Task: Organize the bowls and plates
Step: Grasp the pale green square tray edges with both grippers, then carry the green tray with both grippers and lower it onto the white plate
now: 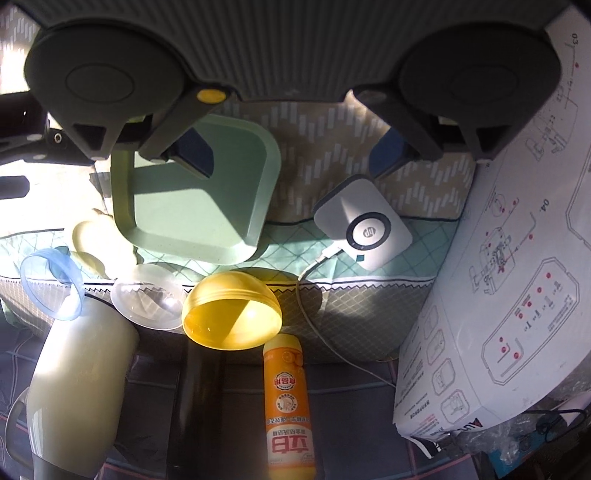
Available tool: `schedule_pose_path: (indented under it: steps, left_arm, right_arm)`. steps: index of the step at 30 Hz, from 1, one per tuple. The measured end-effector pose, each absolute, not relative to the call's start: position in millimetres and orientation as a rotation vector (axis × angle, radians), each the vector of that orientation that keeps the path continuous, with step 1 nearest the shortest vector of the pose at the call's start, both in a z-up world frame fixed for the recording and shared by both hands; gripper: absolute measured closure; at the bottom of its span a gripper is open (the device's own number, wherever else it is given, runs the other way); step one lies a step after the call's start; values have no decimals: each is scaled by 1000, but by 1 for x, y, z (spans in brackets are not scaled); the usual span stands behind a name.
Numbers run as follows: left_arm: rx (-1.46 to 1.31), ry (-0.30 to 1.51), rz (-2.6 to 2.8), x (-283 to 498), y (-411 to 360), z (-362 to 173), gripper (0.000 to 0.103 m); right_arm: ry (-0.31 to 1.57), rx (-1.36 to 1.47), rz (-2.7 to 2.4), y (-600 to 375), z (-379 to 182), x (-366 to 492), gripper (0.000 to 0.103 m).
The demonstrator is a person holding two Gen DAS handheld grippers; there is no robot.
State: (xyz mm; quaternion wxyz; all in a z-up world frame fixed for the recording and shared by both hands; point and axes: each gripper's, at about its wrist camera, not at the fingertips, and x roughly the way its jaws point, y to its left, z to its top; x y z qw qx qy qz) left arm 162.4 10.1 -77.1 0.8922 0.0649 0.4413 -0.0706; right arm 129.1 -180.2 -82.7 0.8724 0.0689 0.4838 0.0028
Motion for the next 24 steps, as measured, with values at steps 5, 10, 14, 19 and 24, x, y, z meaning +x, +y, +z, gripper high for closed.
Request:
schedule_pose_path:
  steps: [5,10,14,19,24]
  left_arm:
    - [126,952,-203,173,2,-90,28]
    - [103,999,-242,182,-2,-104,40]
    - [99,1028,-285,183,-6,-110,71]
    - [126,1020,-329,180,-3,-110,79]
    - [150,1013,-303,195,-5,-111,68]
  right_arm:
    - [1049,188,-24,-177,-98,154,15]
    - [1070,188,-4,-170,-110,166,50]
    - [1084,184,14,-165,-116,167,79]
    - [1064,175,1,-178,-119,165,90]
    - [1067,193,8,-187,-119,170,89]
